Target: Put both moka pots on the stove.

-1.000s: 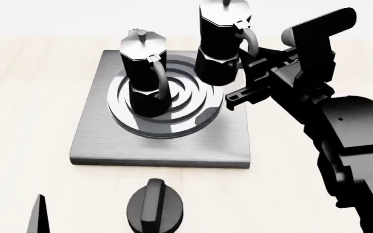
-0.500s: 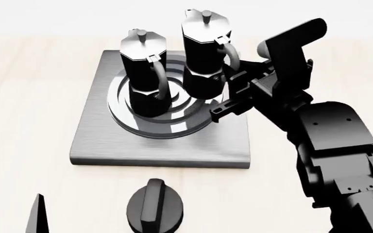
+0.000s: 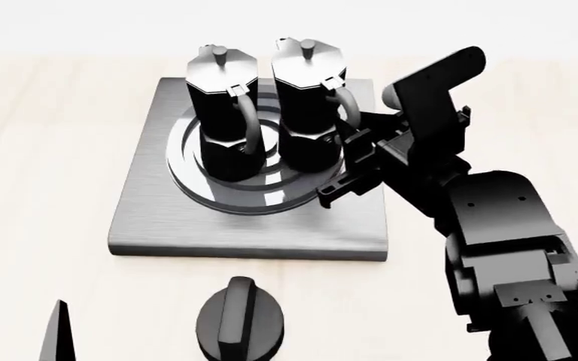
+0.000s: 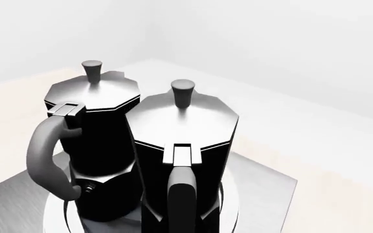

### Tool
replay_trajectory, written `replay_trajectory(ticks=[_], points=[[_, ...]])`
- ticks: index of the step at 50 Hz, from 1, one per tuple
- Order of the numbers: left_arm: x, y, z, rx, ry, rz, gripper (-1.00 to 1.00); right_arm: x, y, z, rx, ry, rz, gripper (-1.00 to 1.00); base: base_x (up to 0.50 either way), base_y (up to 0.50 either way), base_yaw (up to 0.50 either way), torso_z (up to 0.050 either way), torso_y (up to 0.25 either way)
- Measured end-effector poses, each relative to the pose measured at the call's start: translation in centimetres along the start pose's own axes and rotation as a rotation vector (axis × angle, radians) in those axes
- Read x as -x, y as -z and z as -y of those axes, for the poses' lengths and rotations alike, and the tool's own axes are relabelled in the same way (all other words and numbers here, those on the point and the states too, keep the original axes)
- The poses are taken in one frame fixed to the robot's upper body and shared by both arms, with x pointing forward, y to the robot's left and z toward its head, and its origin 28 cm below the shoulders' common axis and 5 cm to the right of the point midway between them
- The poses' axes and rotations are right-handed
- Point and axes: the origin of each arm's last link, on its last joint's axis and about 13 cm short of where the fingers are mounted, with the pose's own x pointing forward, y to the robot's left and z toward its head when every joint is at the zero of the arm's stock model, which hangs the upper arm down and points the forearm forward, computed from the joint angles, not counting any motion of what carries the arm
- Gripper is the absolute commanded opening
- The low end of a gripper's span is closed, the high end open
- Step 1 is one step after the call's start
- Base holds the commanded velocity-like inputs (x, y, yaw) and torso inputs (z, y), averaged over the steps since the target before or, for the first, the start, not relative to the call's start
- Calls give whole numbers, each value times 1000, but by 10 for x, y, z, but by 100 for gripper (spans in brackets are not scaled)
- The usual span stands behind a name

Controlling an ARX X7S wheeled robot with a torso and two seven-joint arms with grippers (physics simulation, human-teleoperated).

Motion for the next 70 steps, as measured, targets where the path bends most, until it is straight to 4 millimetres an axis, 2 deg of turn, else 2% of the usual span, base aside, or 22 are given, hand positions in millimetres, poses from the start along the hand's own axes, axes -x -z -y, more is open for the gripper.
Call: replay_trajectory(ticks=[24, 25, 40, 49, 54, 61, 70], points=[[0, 1, -1, 1, -2, 1, 100, -2, 4, -3, -7, 13, 7, -100, 0, 0, 0, 0, 1], [0, 1, -1, 1, -2, 1, 100, -2, 4, -3, -7, 13, 7, 100, 0, 0, 0, 0, 0], [0, 3, -1, 2, -1, 0, 100, -3, 0, -4, -17, 31, 60, 100, 0, 0, 0, 0, 0], [0, 4, 0, 4, 1, -2, 100, 6, -16, -16, -23, 67, 215, 100, 0, 0, 0, 0, 0], [0, 4, 0, 4, 2, -2, 100, 22, -32, -37, -3, 127, 341, 100, 0, 0, 0, 0, 0], [1, 2, 1, 6, 2, 1, 100, 55, -51, -78, 51, 244, 482, 100, 0, 0, 0, 0, 0], [2, 0, 1, 10, 3, 3, 100, 93, -42, -124, 90, 356, 549, 100, 0, 0, 0, 0, 0]])
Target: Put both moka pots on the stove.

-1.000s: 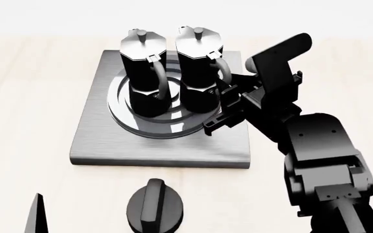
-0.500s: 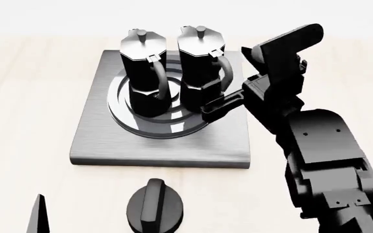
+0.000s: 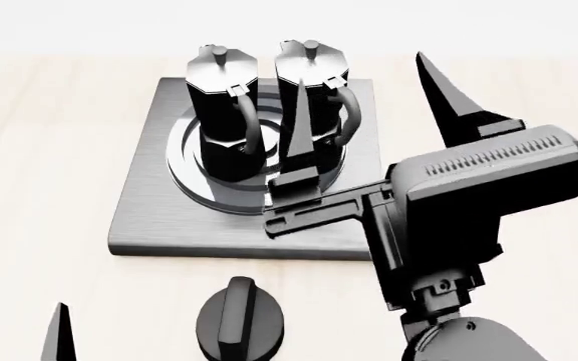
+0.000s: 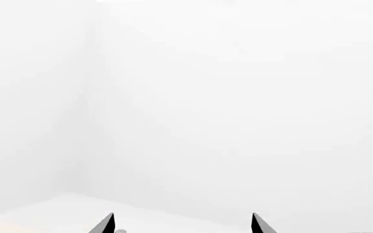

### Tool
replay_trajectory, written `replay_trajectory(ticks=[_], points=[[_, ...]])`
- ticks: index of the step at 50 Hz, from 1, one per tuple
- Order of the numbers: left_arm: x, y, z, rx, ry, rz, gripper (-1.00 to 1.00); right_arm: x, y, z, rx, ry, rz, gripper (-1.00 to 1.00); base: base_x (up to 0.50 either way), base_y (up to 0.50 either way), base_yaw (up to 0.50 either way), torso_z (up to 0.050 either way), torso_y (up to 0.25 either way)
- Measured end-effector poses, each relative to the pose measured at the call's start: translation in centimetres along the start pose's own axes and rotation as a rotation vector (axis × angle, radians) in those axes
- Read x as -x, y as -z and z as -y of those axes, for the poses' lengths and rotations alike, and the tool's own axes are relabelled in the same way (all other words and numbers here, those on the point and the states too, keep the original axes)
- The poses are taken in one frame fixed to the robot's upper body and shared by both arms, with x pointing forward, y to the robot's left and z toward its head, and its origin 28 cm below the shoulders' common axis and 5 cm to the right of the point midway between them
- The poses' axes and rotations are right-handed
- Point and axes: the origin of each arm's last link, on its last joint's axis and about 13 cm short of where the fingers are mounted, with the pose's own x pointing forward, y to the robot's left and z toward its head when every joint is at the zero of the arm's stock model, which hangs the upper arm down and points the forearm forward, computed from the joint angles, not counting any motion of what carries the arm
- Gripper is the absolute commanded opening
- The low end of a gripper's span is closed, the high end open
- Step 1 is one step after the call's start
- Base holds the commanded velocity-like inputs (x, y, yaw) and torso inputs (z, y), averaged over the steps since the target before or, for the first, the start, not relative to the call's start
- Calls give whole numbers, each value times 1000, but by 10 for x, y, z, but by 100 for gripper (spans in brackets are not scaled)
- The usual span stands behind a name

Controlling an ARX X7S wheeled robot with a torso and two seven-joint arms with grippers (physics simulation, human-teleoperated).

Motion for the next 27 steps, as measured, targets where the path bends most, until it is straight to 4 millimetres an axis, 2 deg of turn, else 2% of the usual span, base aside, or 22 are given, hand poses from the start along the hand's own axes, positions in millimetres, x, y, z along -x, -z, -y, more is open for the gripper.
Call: replay_trajectory(ticks=[13, 27], points=[[1, -1, 1, 6, 7, 3, 100, 57, -9, -27, -9, 39, 30, 100, 0, 0, 0, 0, 0], [0, -2, 4, 1, 18, 8, 100, 101, -2, -40, -55, 63, -19, 100, 0, 0, 0, 0, 0]])
